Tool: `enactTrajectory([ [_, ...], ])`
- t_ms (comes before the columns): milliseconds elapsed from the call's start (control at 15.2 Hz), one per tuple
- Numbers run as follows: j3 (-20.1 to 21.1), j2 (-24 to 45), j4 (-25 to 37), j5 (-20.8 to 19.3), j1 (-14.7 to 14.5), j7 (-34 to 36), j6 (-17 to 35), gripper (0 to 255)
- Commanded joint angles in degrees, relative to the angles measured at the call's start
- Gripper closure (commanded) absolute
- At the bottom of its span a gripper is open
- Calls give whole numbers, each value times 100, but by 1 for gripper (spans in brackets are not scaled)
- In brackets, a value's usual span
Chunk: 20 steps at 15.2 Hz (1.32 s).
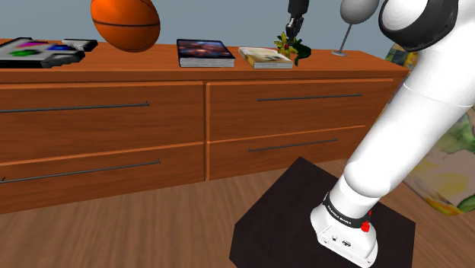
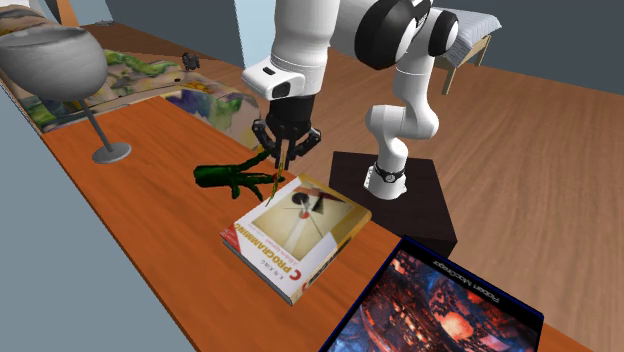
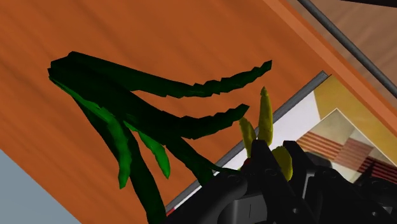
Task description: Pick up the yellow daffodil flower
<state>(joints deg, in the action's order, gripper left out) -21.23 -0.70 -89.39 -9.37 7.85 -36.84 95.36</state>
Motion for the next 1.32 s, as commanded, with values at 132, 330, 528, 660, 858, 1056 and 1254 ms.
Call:
enactTrajectory([
  [132, 4, 2, -1, 4, -3, -2, -4, 255],
  [330, 0, 44, 116, 20, -1, -20, -79, 255],
  [528, -10, 136, 459, 58, 9, -78, -330, 255],
  [660, -19, 207, 701, 87, 18, -119, -502, 255],
  [858, -35, 332, 1089, 136, 38, -186, -767, 255],
  [1056, -55, 481, 1515, 195, 67, -260, -1046, 255],
  [1254, -81, 661, 1989, 267, 110, -342, -1343, 255],
])
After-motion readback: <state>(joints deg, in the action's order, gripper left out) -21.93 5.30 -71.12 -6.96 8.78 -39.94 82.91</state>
